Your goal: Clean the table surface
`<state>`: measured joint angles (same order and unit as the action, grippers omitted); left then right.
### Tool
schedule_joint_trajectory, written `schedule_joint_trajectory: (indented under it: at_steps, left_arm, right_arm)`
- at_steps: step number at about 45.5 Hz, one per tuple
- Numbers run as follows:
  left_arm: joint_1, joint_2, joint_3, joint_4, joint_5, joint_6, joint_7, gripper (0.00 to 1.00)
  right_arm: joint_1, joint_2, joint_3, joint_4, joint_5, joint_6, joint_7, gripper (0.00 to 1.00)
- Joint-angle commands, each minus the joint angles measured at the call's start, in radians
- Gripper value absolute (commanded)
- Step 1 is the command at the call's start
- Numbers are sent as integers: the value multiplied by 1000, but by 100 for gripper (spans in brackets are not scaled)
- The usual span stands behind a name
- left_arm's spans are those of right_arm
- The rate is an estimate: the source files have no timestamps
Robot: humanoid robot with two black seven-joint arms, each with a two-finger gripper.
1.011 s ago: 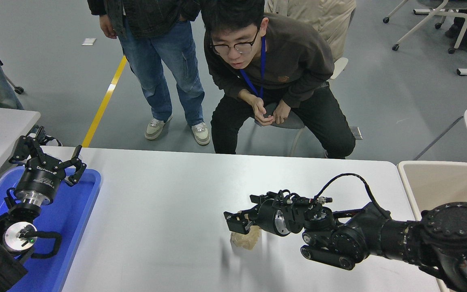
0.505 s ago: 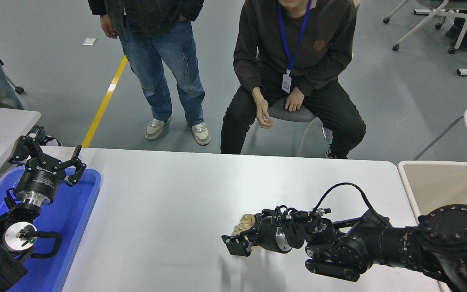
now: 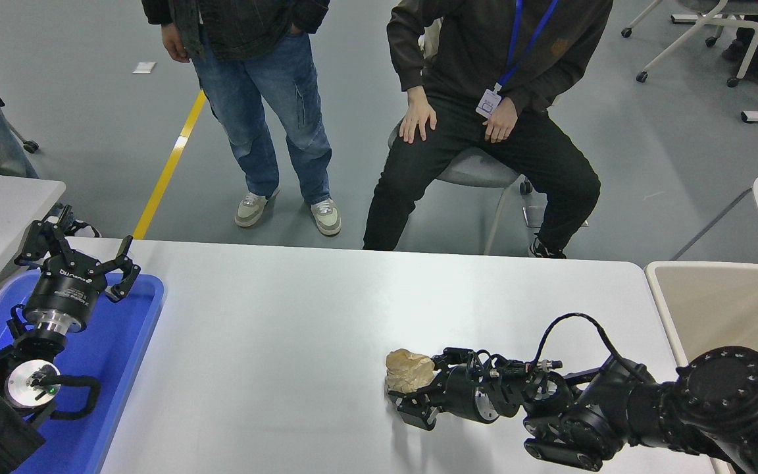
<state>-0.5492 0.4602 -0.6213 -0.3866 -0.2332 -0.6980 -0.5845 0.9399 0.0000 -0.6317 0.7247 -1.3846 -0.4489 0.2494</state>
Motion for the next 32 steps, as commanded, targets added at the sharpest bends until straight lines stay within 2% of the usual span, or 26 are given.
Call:
schedule_joint_trajectory:
  at_steps: [1,10,22,29,32]
  left_arm:
    - [0,0,0,0,0,0,0,100]
    - [0,0,0,0,0,0,0,100]
    - [0,0,0,0,0,0,0,100]
    - [0,0,0,0,0,0,0,100]
    - [0,0,0,0,0,0,0,100]
  right_arm:
    - [28,0,-2,2,53,-13,66,0]
    - [123,0,6,54,171,-11,103,0]
    - [296,0,56,255,352,21,103,0]
    - [387,0,116,377,374,41,105,0]
    - [411,-40,133,410,374,65,103,0]
